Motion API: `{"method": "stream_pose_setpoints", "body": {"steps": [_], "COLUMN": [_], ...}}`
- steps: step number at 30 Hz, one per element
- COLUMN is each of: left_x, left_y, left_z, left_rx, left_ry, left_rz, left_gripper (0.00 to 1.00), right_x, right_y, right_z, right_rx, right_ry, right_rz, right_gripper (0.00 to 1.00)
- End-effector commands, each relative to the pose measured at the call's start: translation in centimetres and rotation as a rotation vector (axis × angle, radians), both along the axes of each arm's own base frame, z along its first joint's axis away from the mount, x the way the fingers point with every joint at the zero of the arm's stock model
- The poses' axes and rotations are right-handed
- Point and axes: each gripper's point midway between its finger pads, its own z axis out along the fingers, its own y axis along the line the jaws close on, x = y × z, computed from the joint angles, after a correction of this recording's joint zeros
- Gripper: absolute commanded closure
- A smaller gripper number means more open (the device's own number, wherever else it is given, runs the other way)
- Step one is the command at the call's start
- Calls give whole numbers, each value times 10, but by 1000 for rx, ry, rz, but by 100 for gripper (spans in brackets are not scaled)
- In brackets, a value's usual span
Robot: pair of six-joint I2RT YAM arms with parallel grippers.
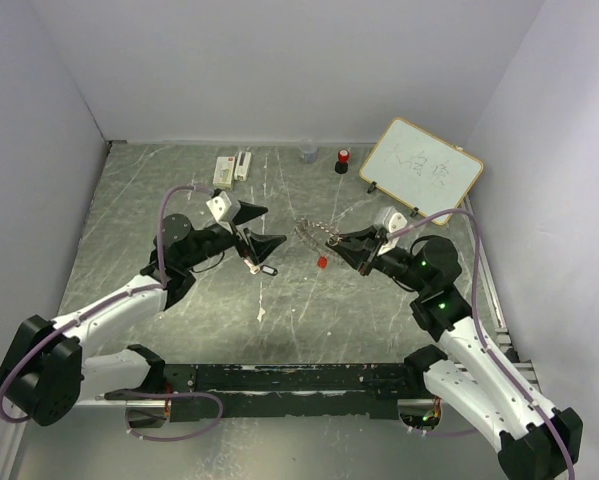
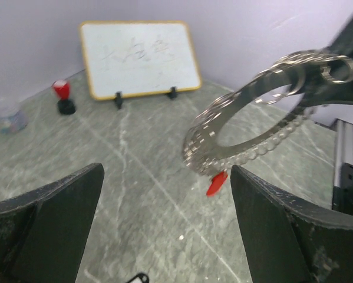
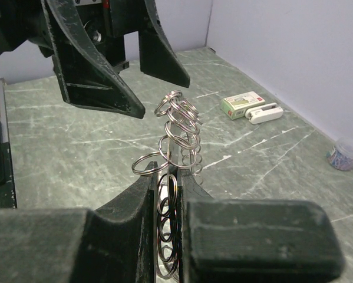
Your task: Put the keys on the keyring
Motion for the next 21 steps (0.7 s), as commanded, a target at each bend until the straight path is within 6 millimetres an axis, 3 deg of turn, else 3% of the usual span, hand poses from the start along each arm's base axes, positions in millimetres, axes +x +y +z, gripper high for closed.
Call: {"method": "stream_pose_setpoints", "body": {"steps": [1, 6, 15, 21], "left_x": [-29, -43, -37, -30], "left_y": [-20, -30, -38, -46], "left_z": [30, 35, 36, 38], "left_rx": [-53, -93, -97, -99], "left_ry": [-177, -239, -285, -294], "left_rz": [-234, -349, -388, -410], "left_gripper": [0, 1, 8, 23], "right_x": [-5, -6, -13, -16], "right_y": [4, 6, 7, 8], "right_z": [18, 23, 30, 32], "right_rx": [21, 28, 39, 45], "right_ry": [-69, -77, -84, -87], "right_rz": [41, 55, 82, 96], "right_gripper": [100, 100, 100, 100]}}
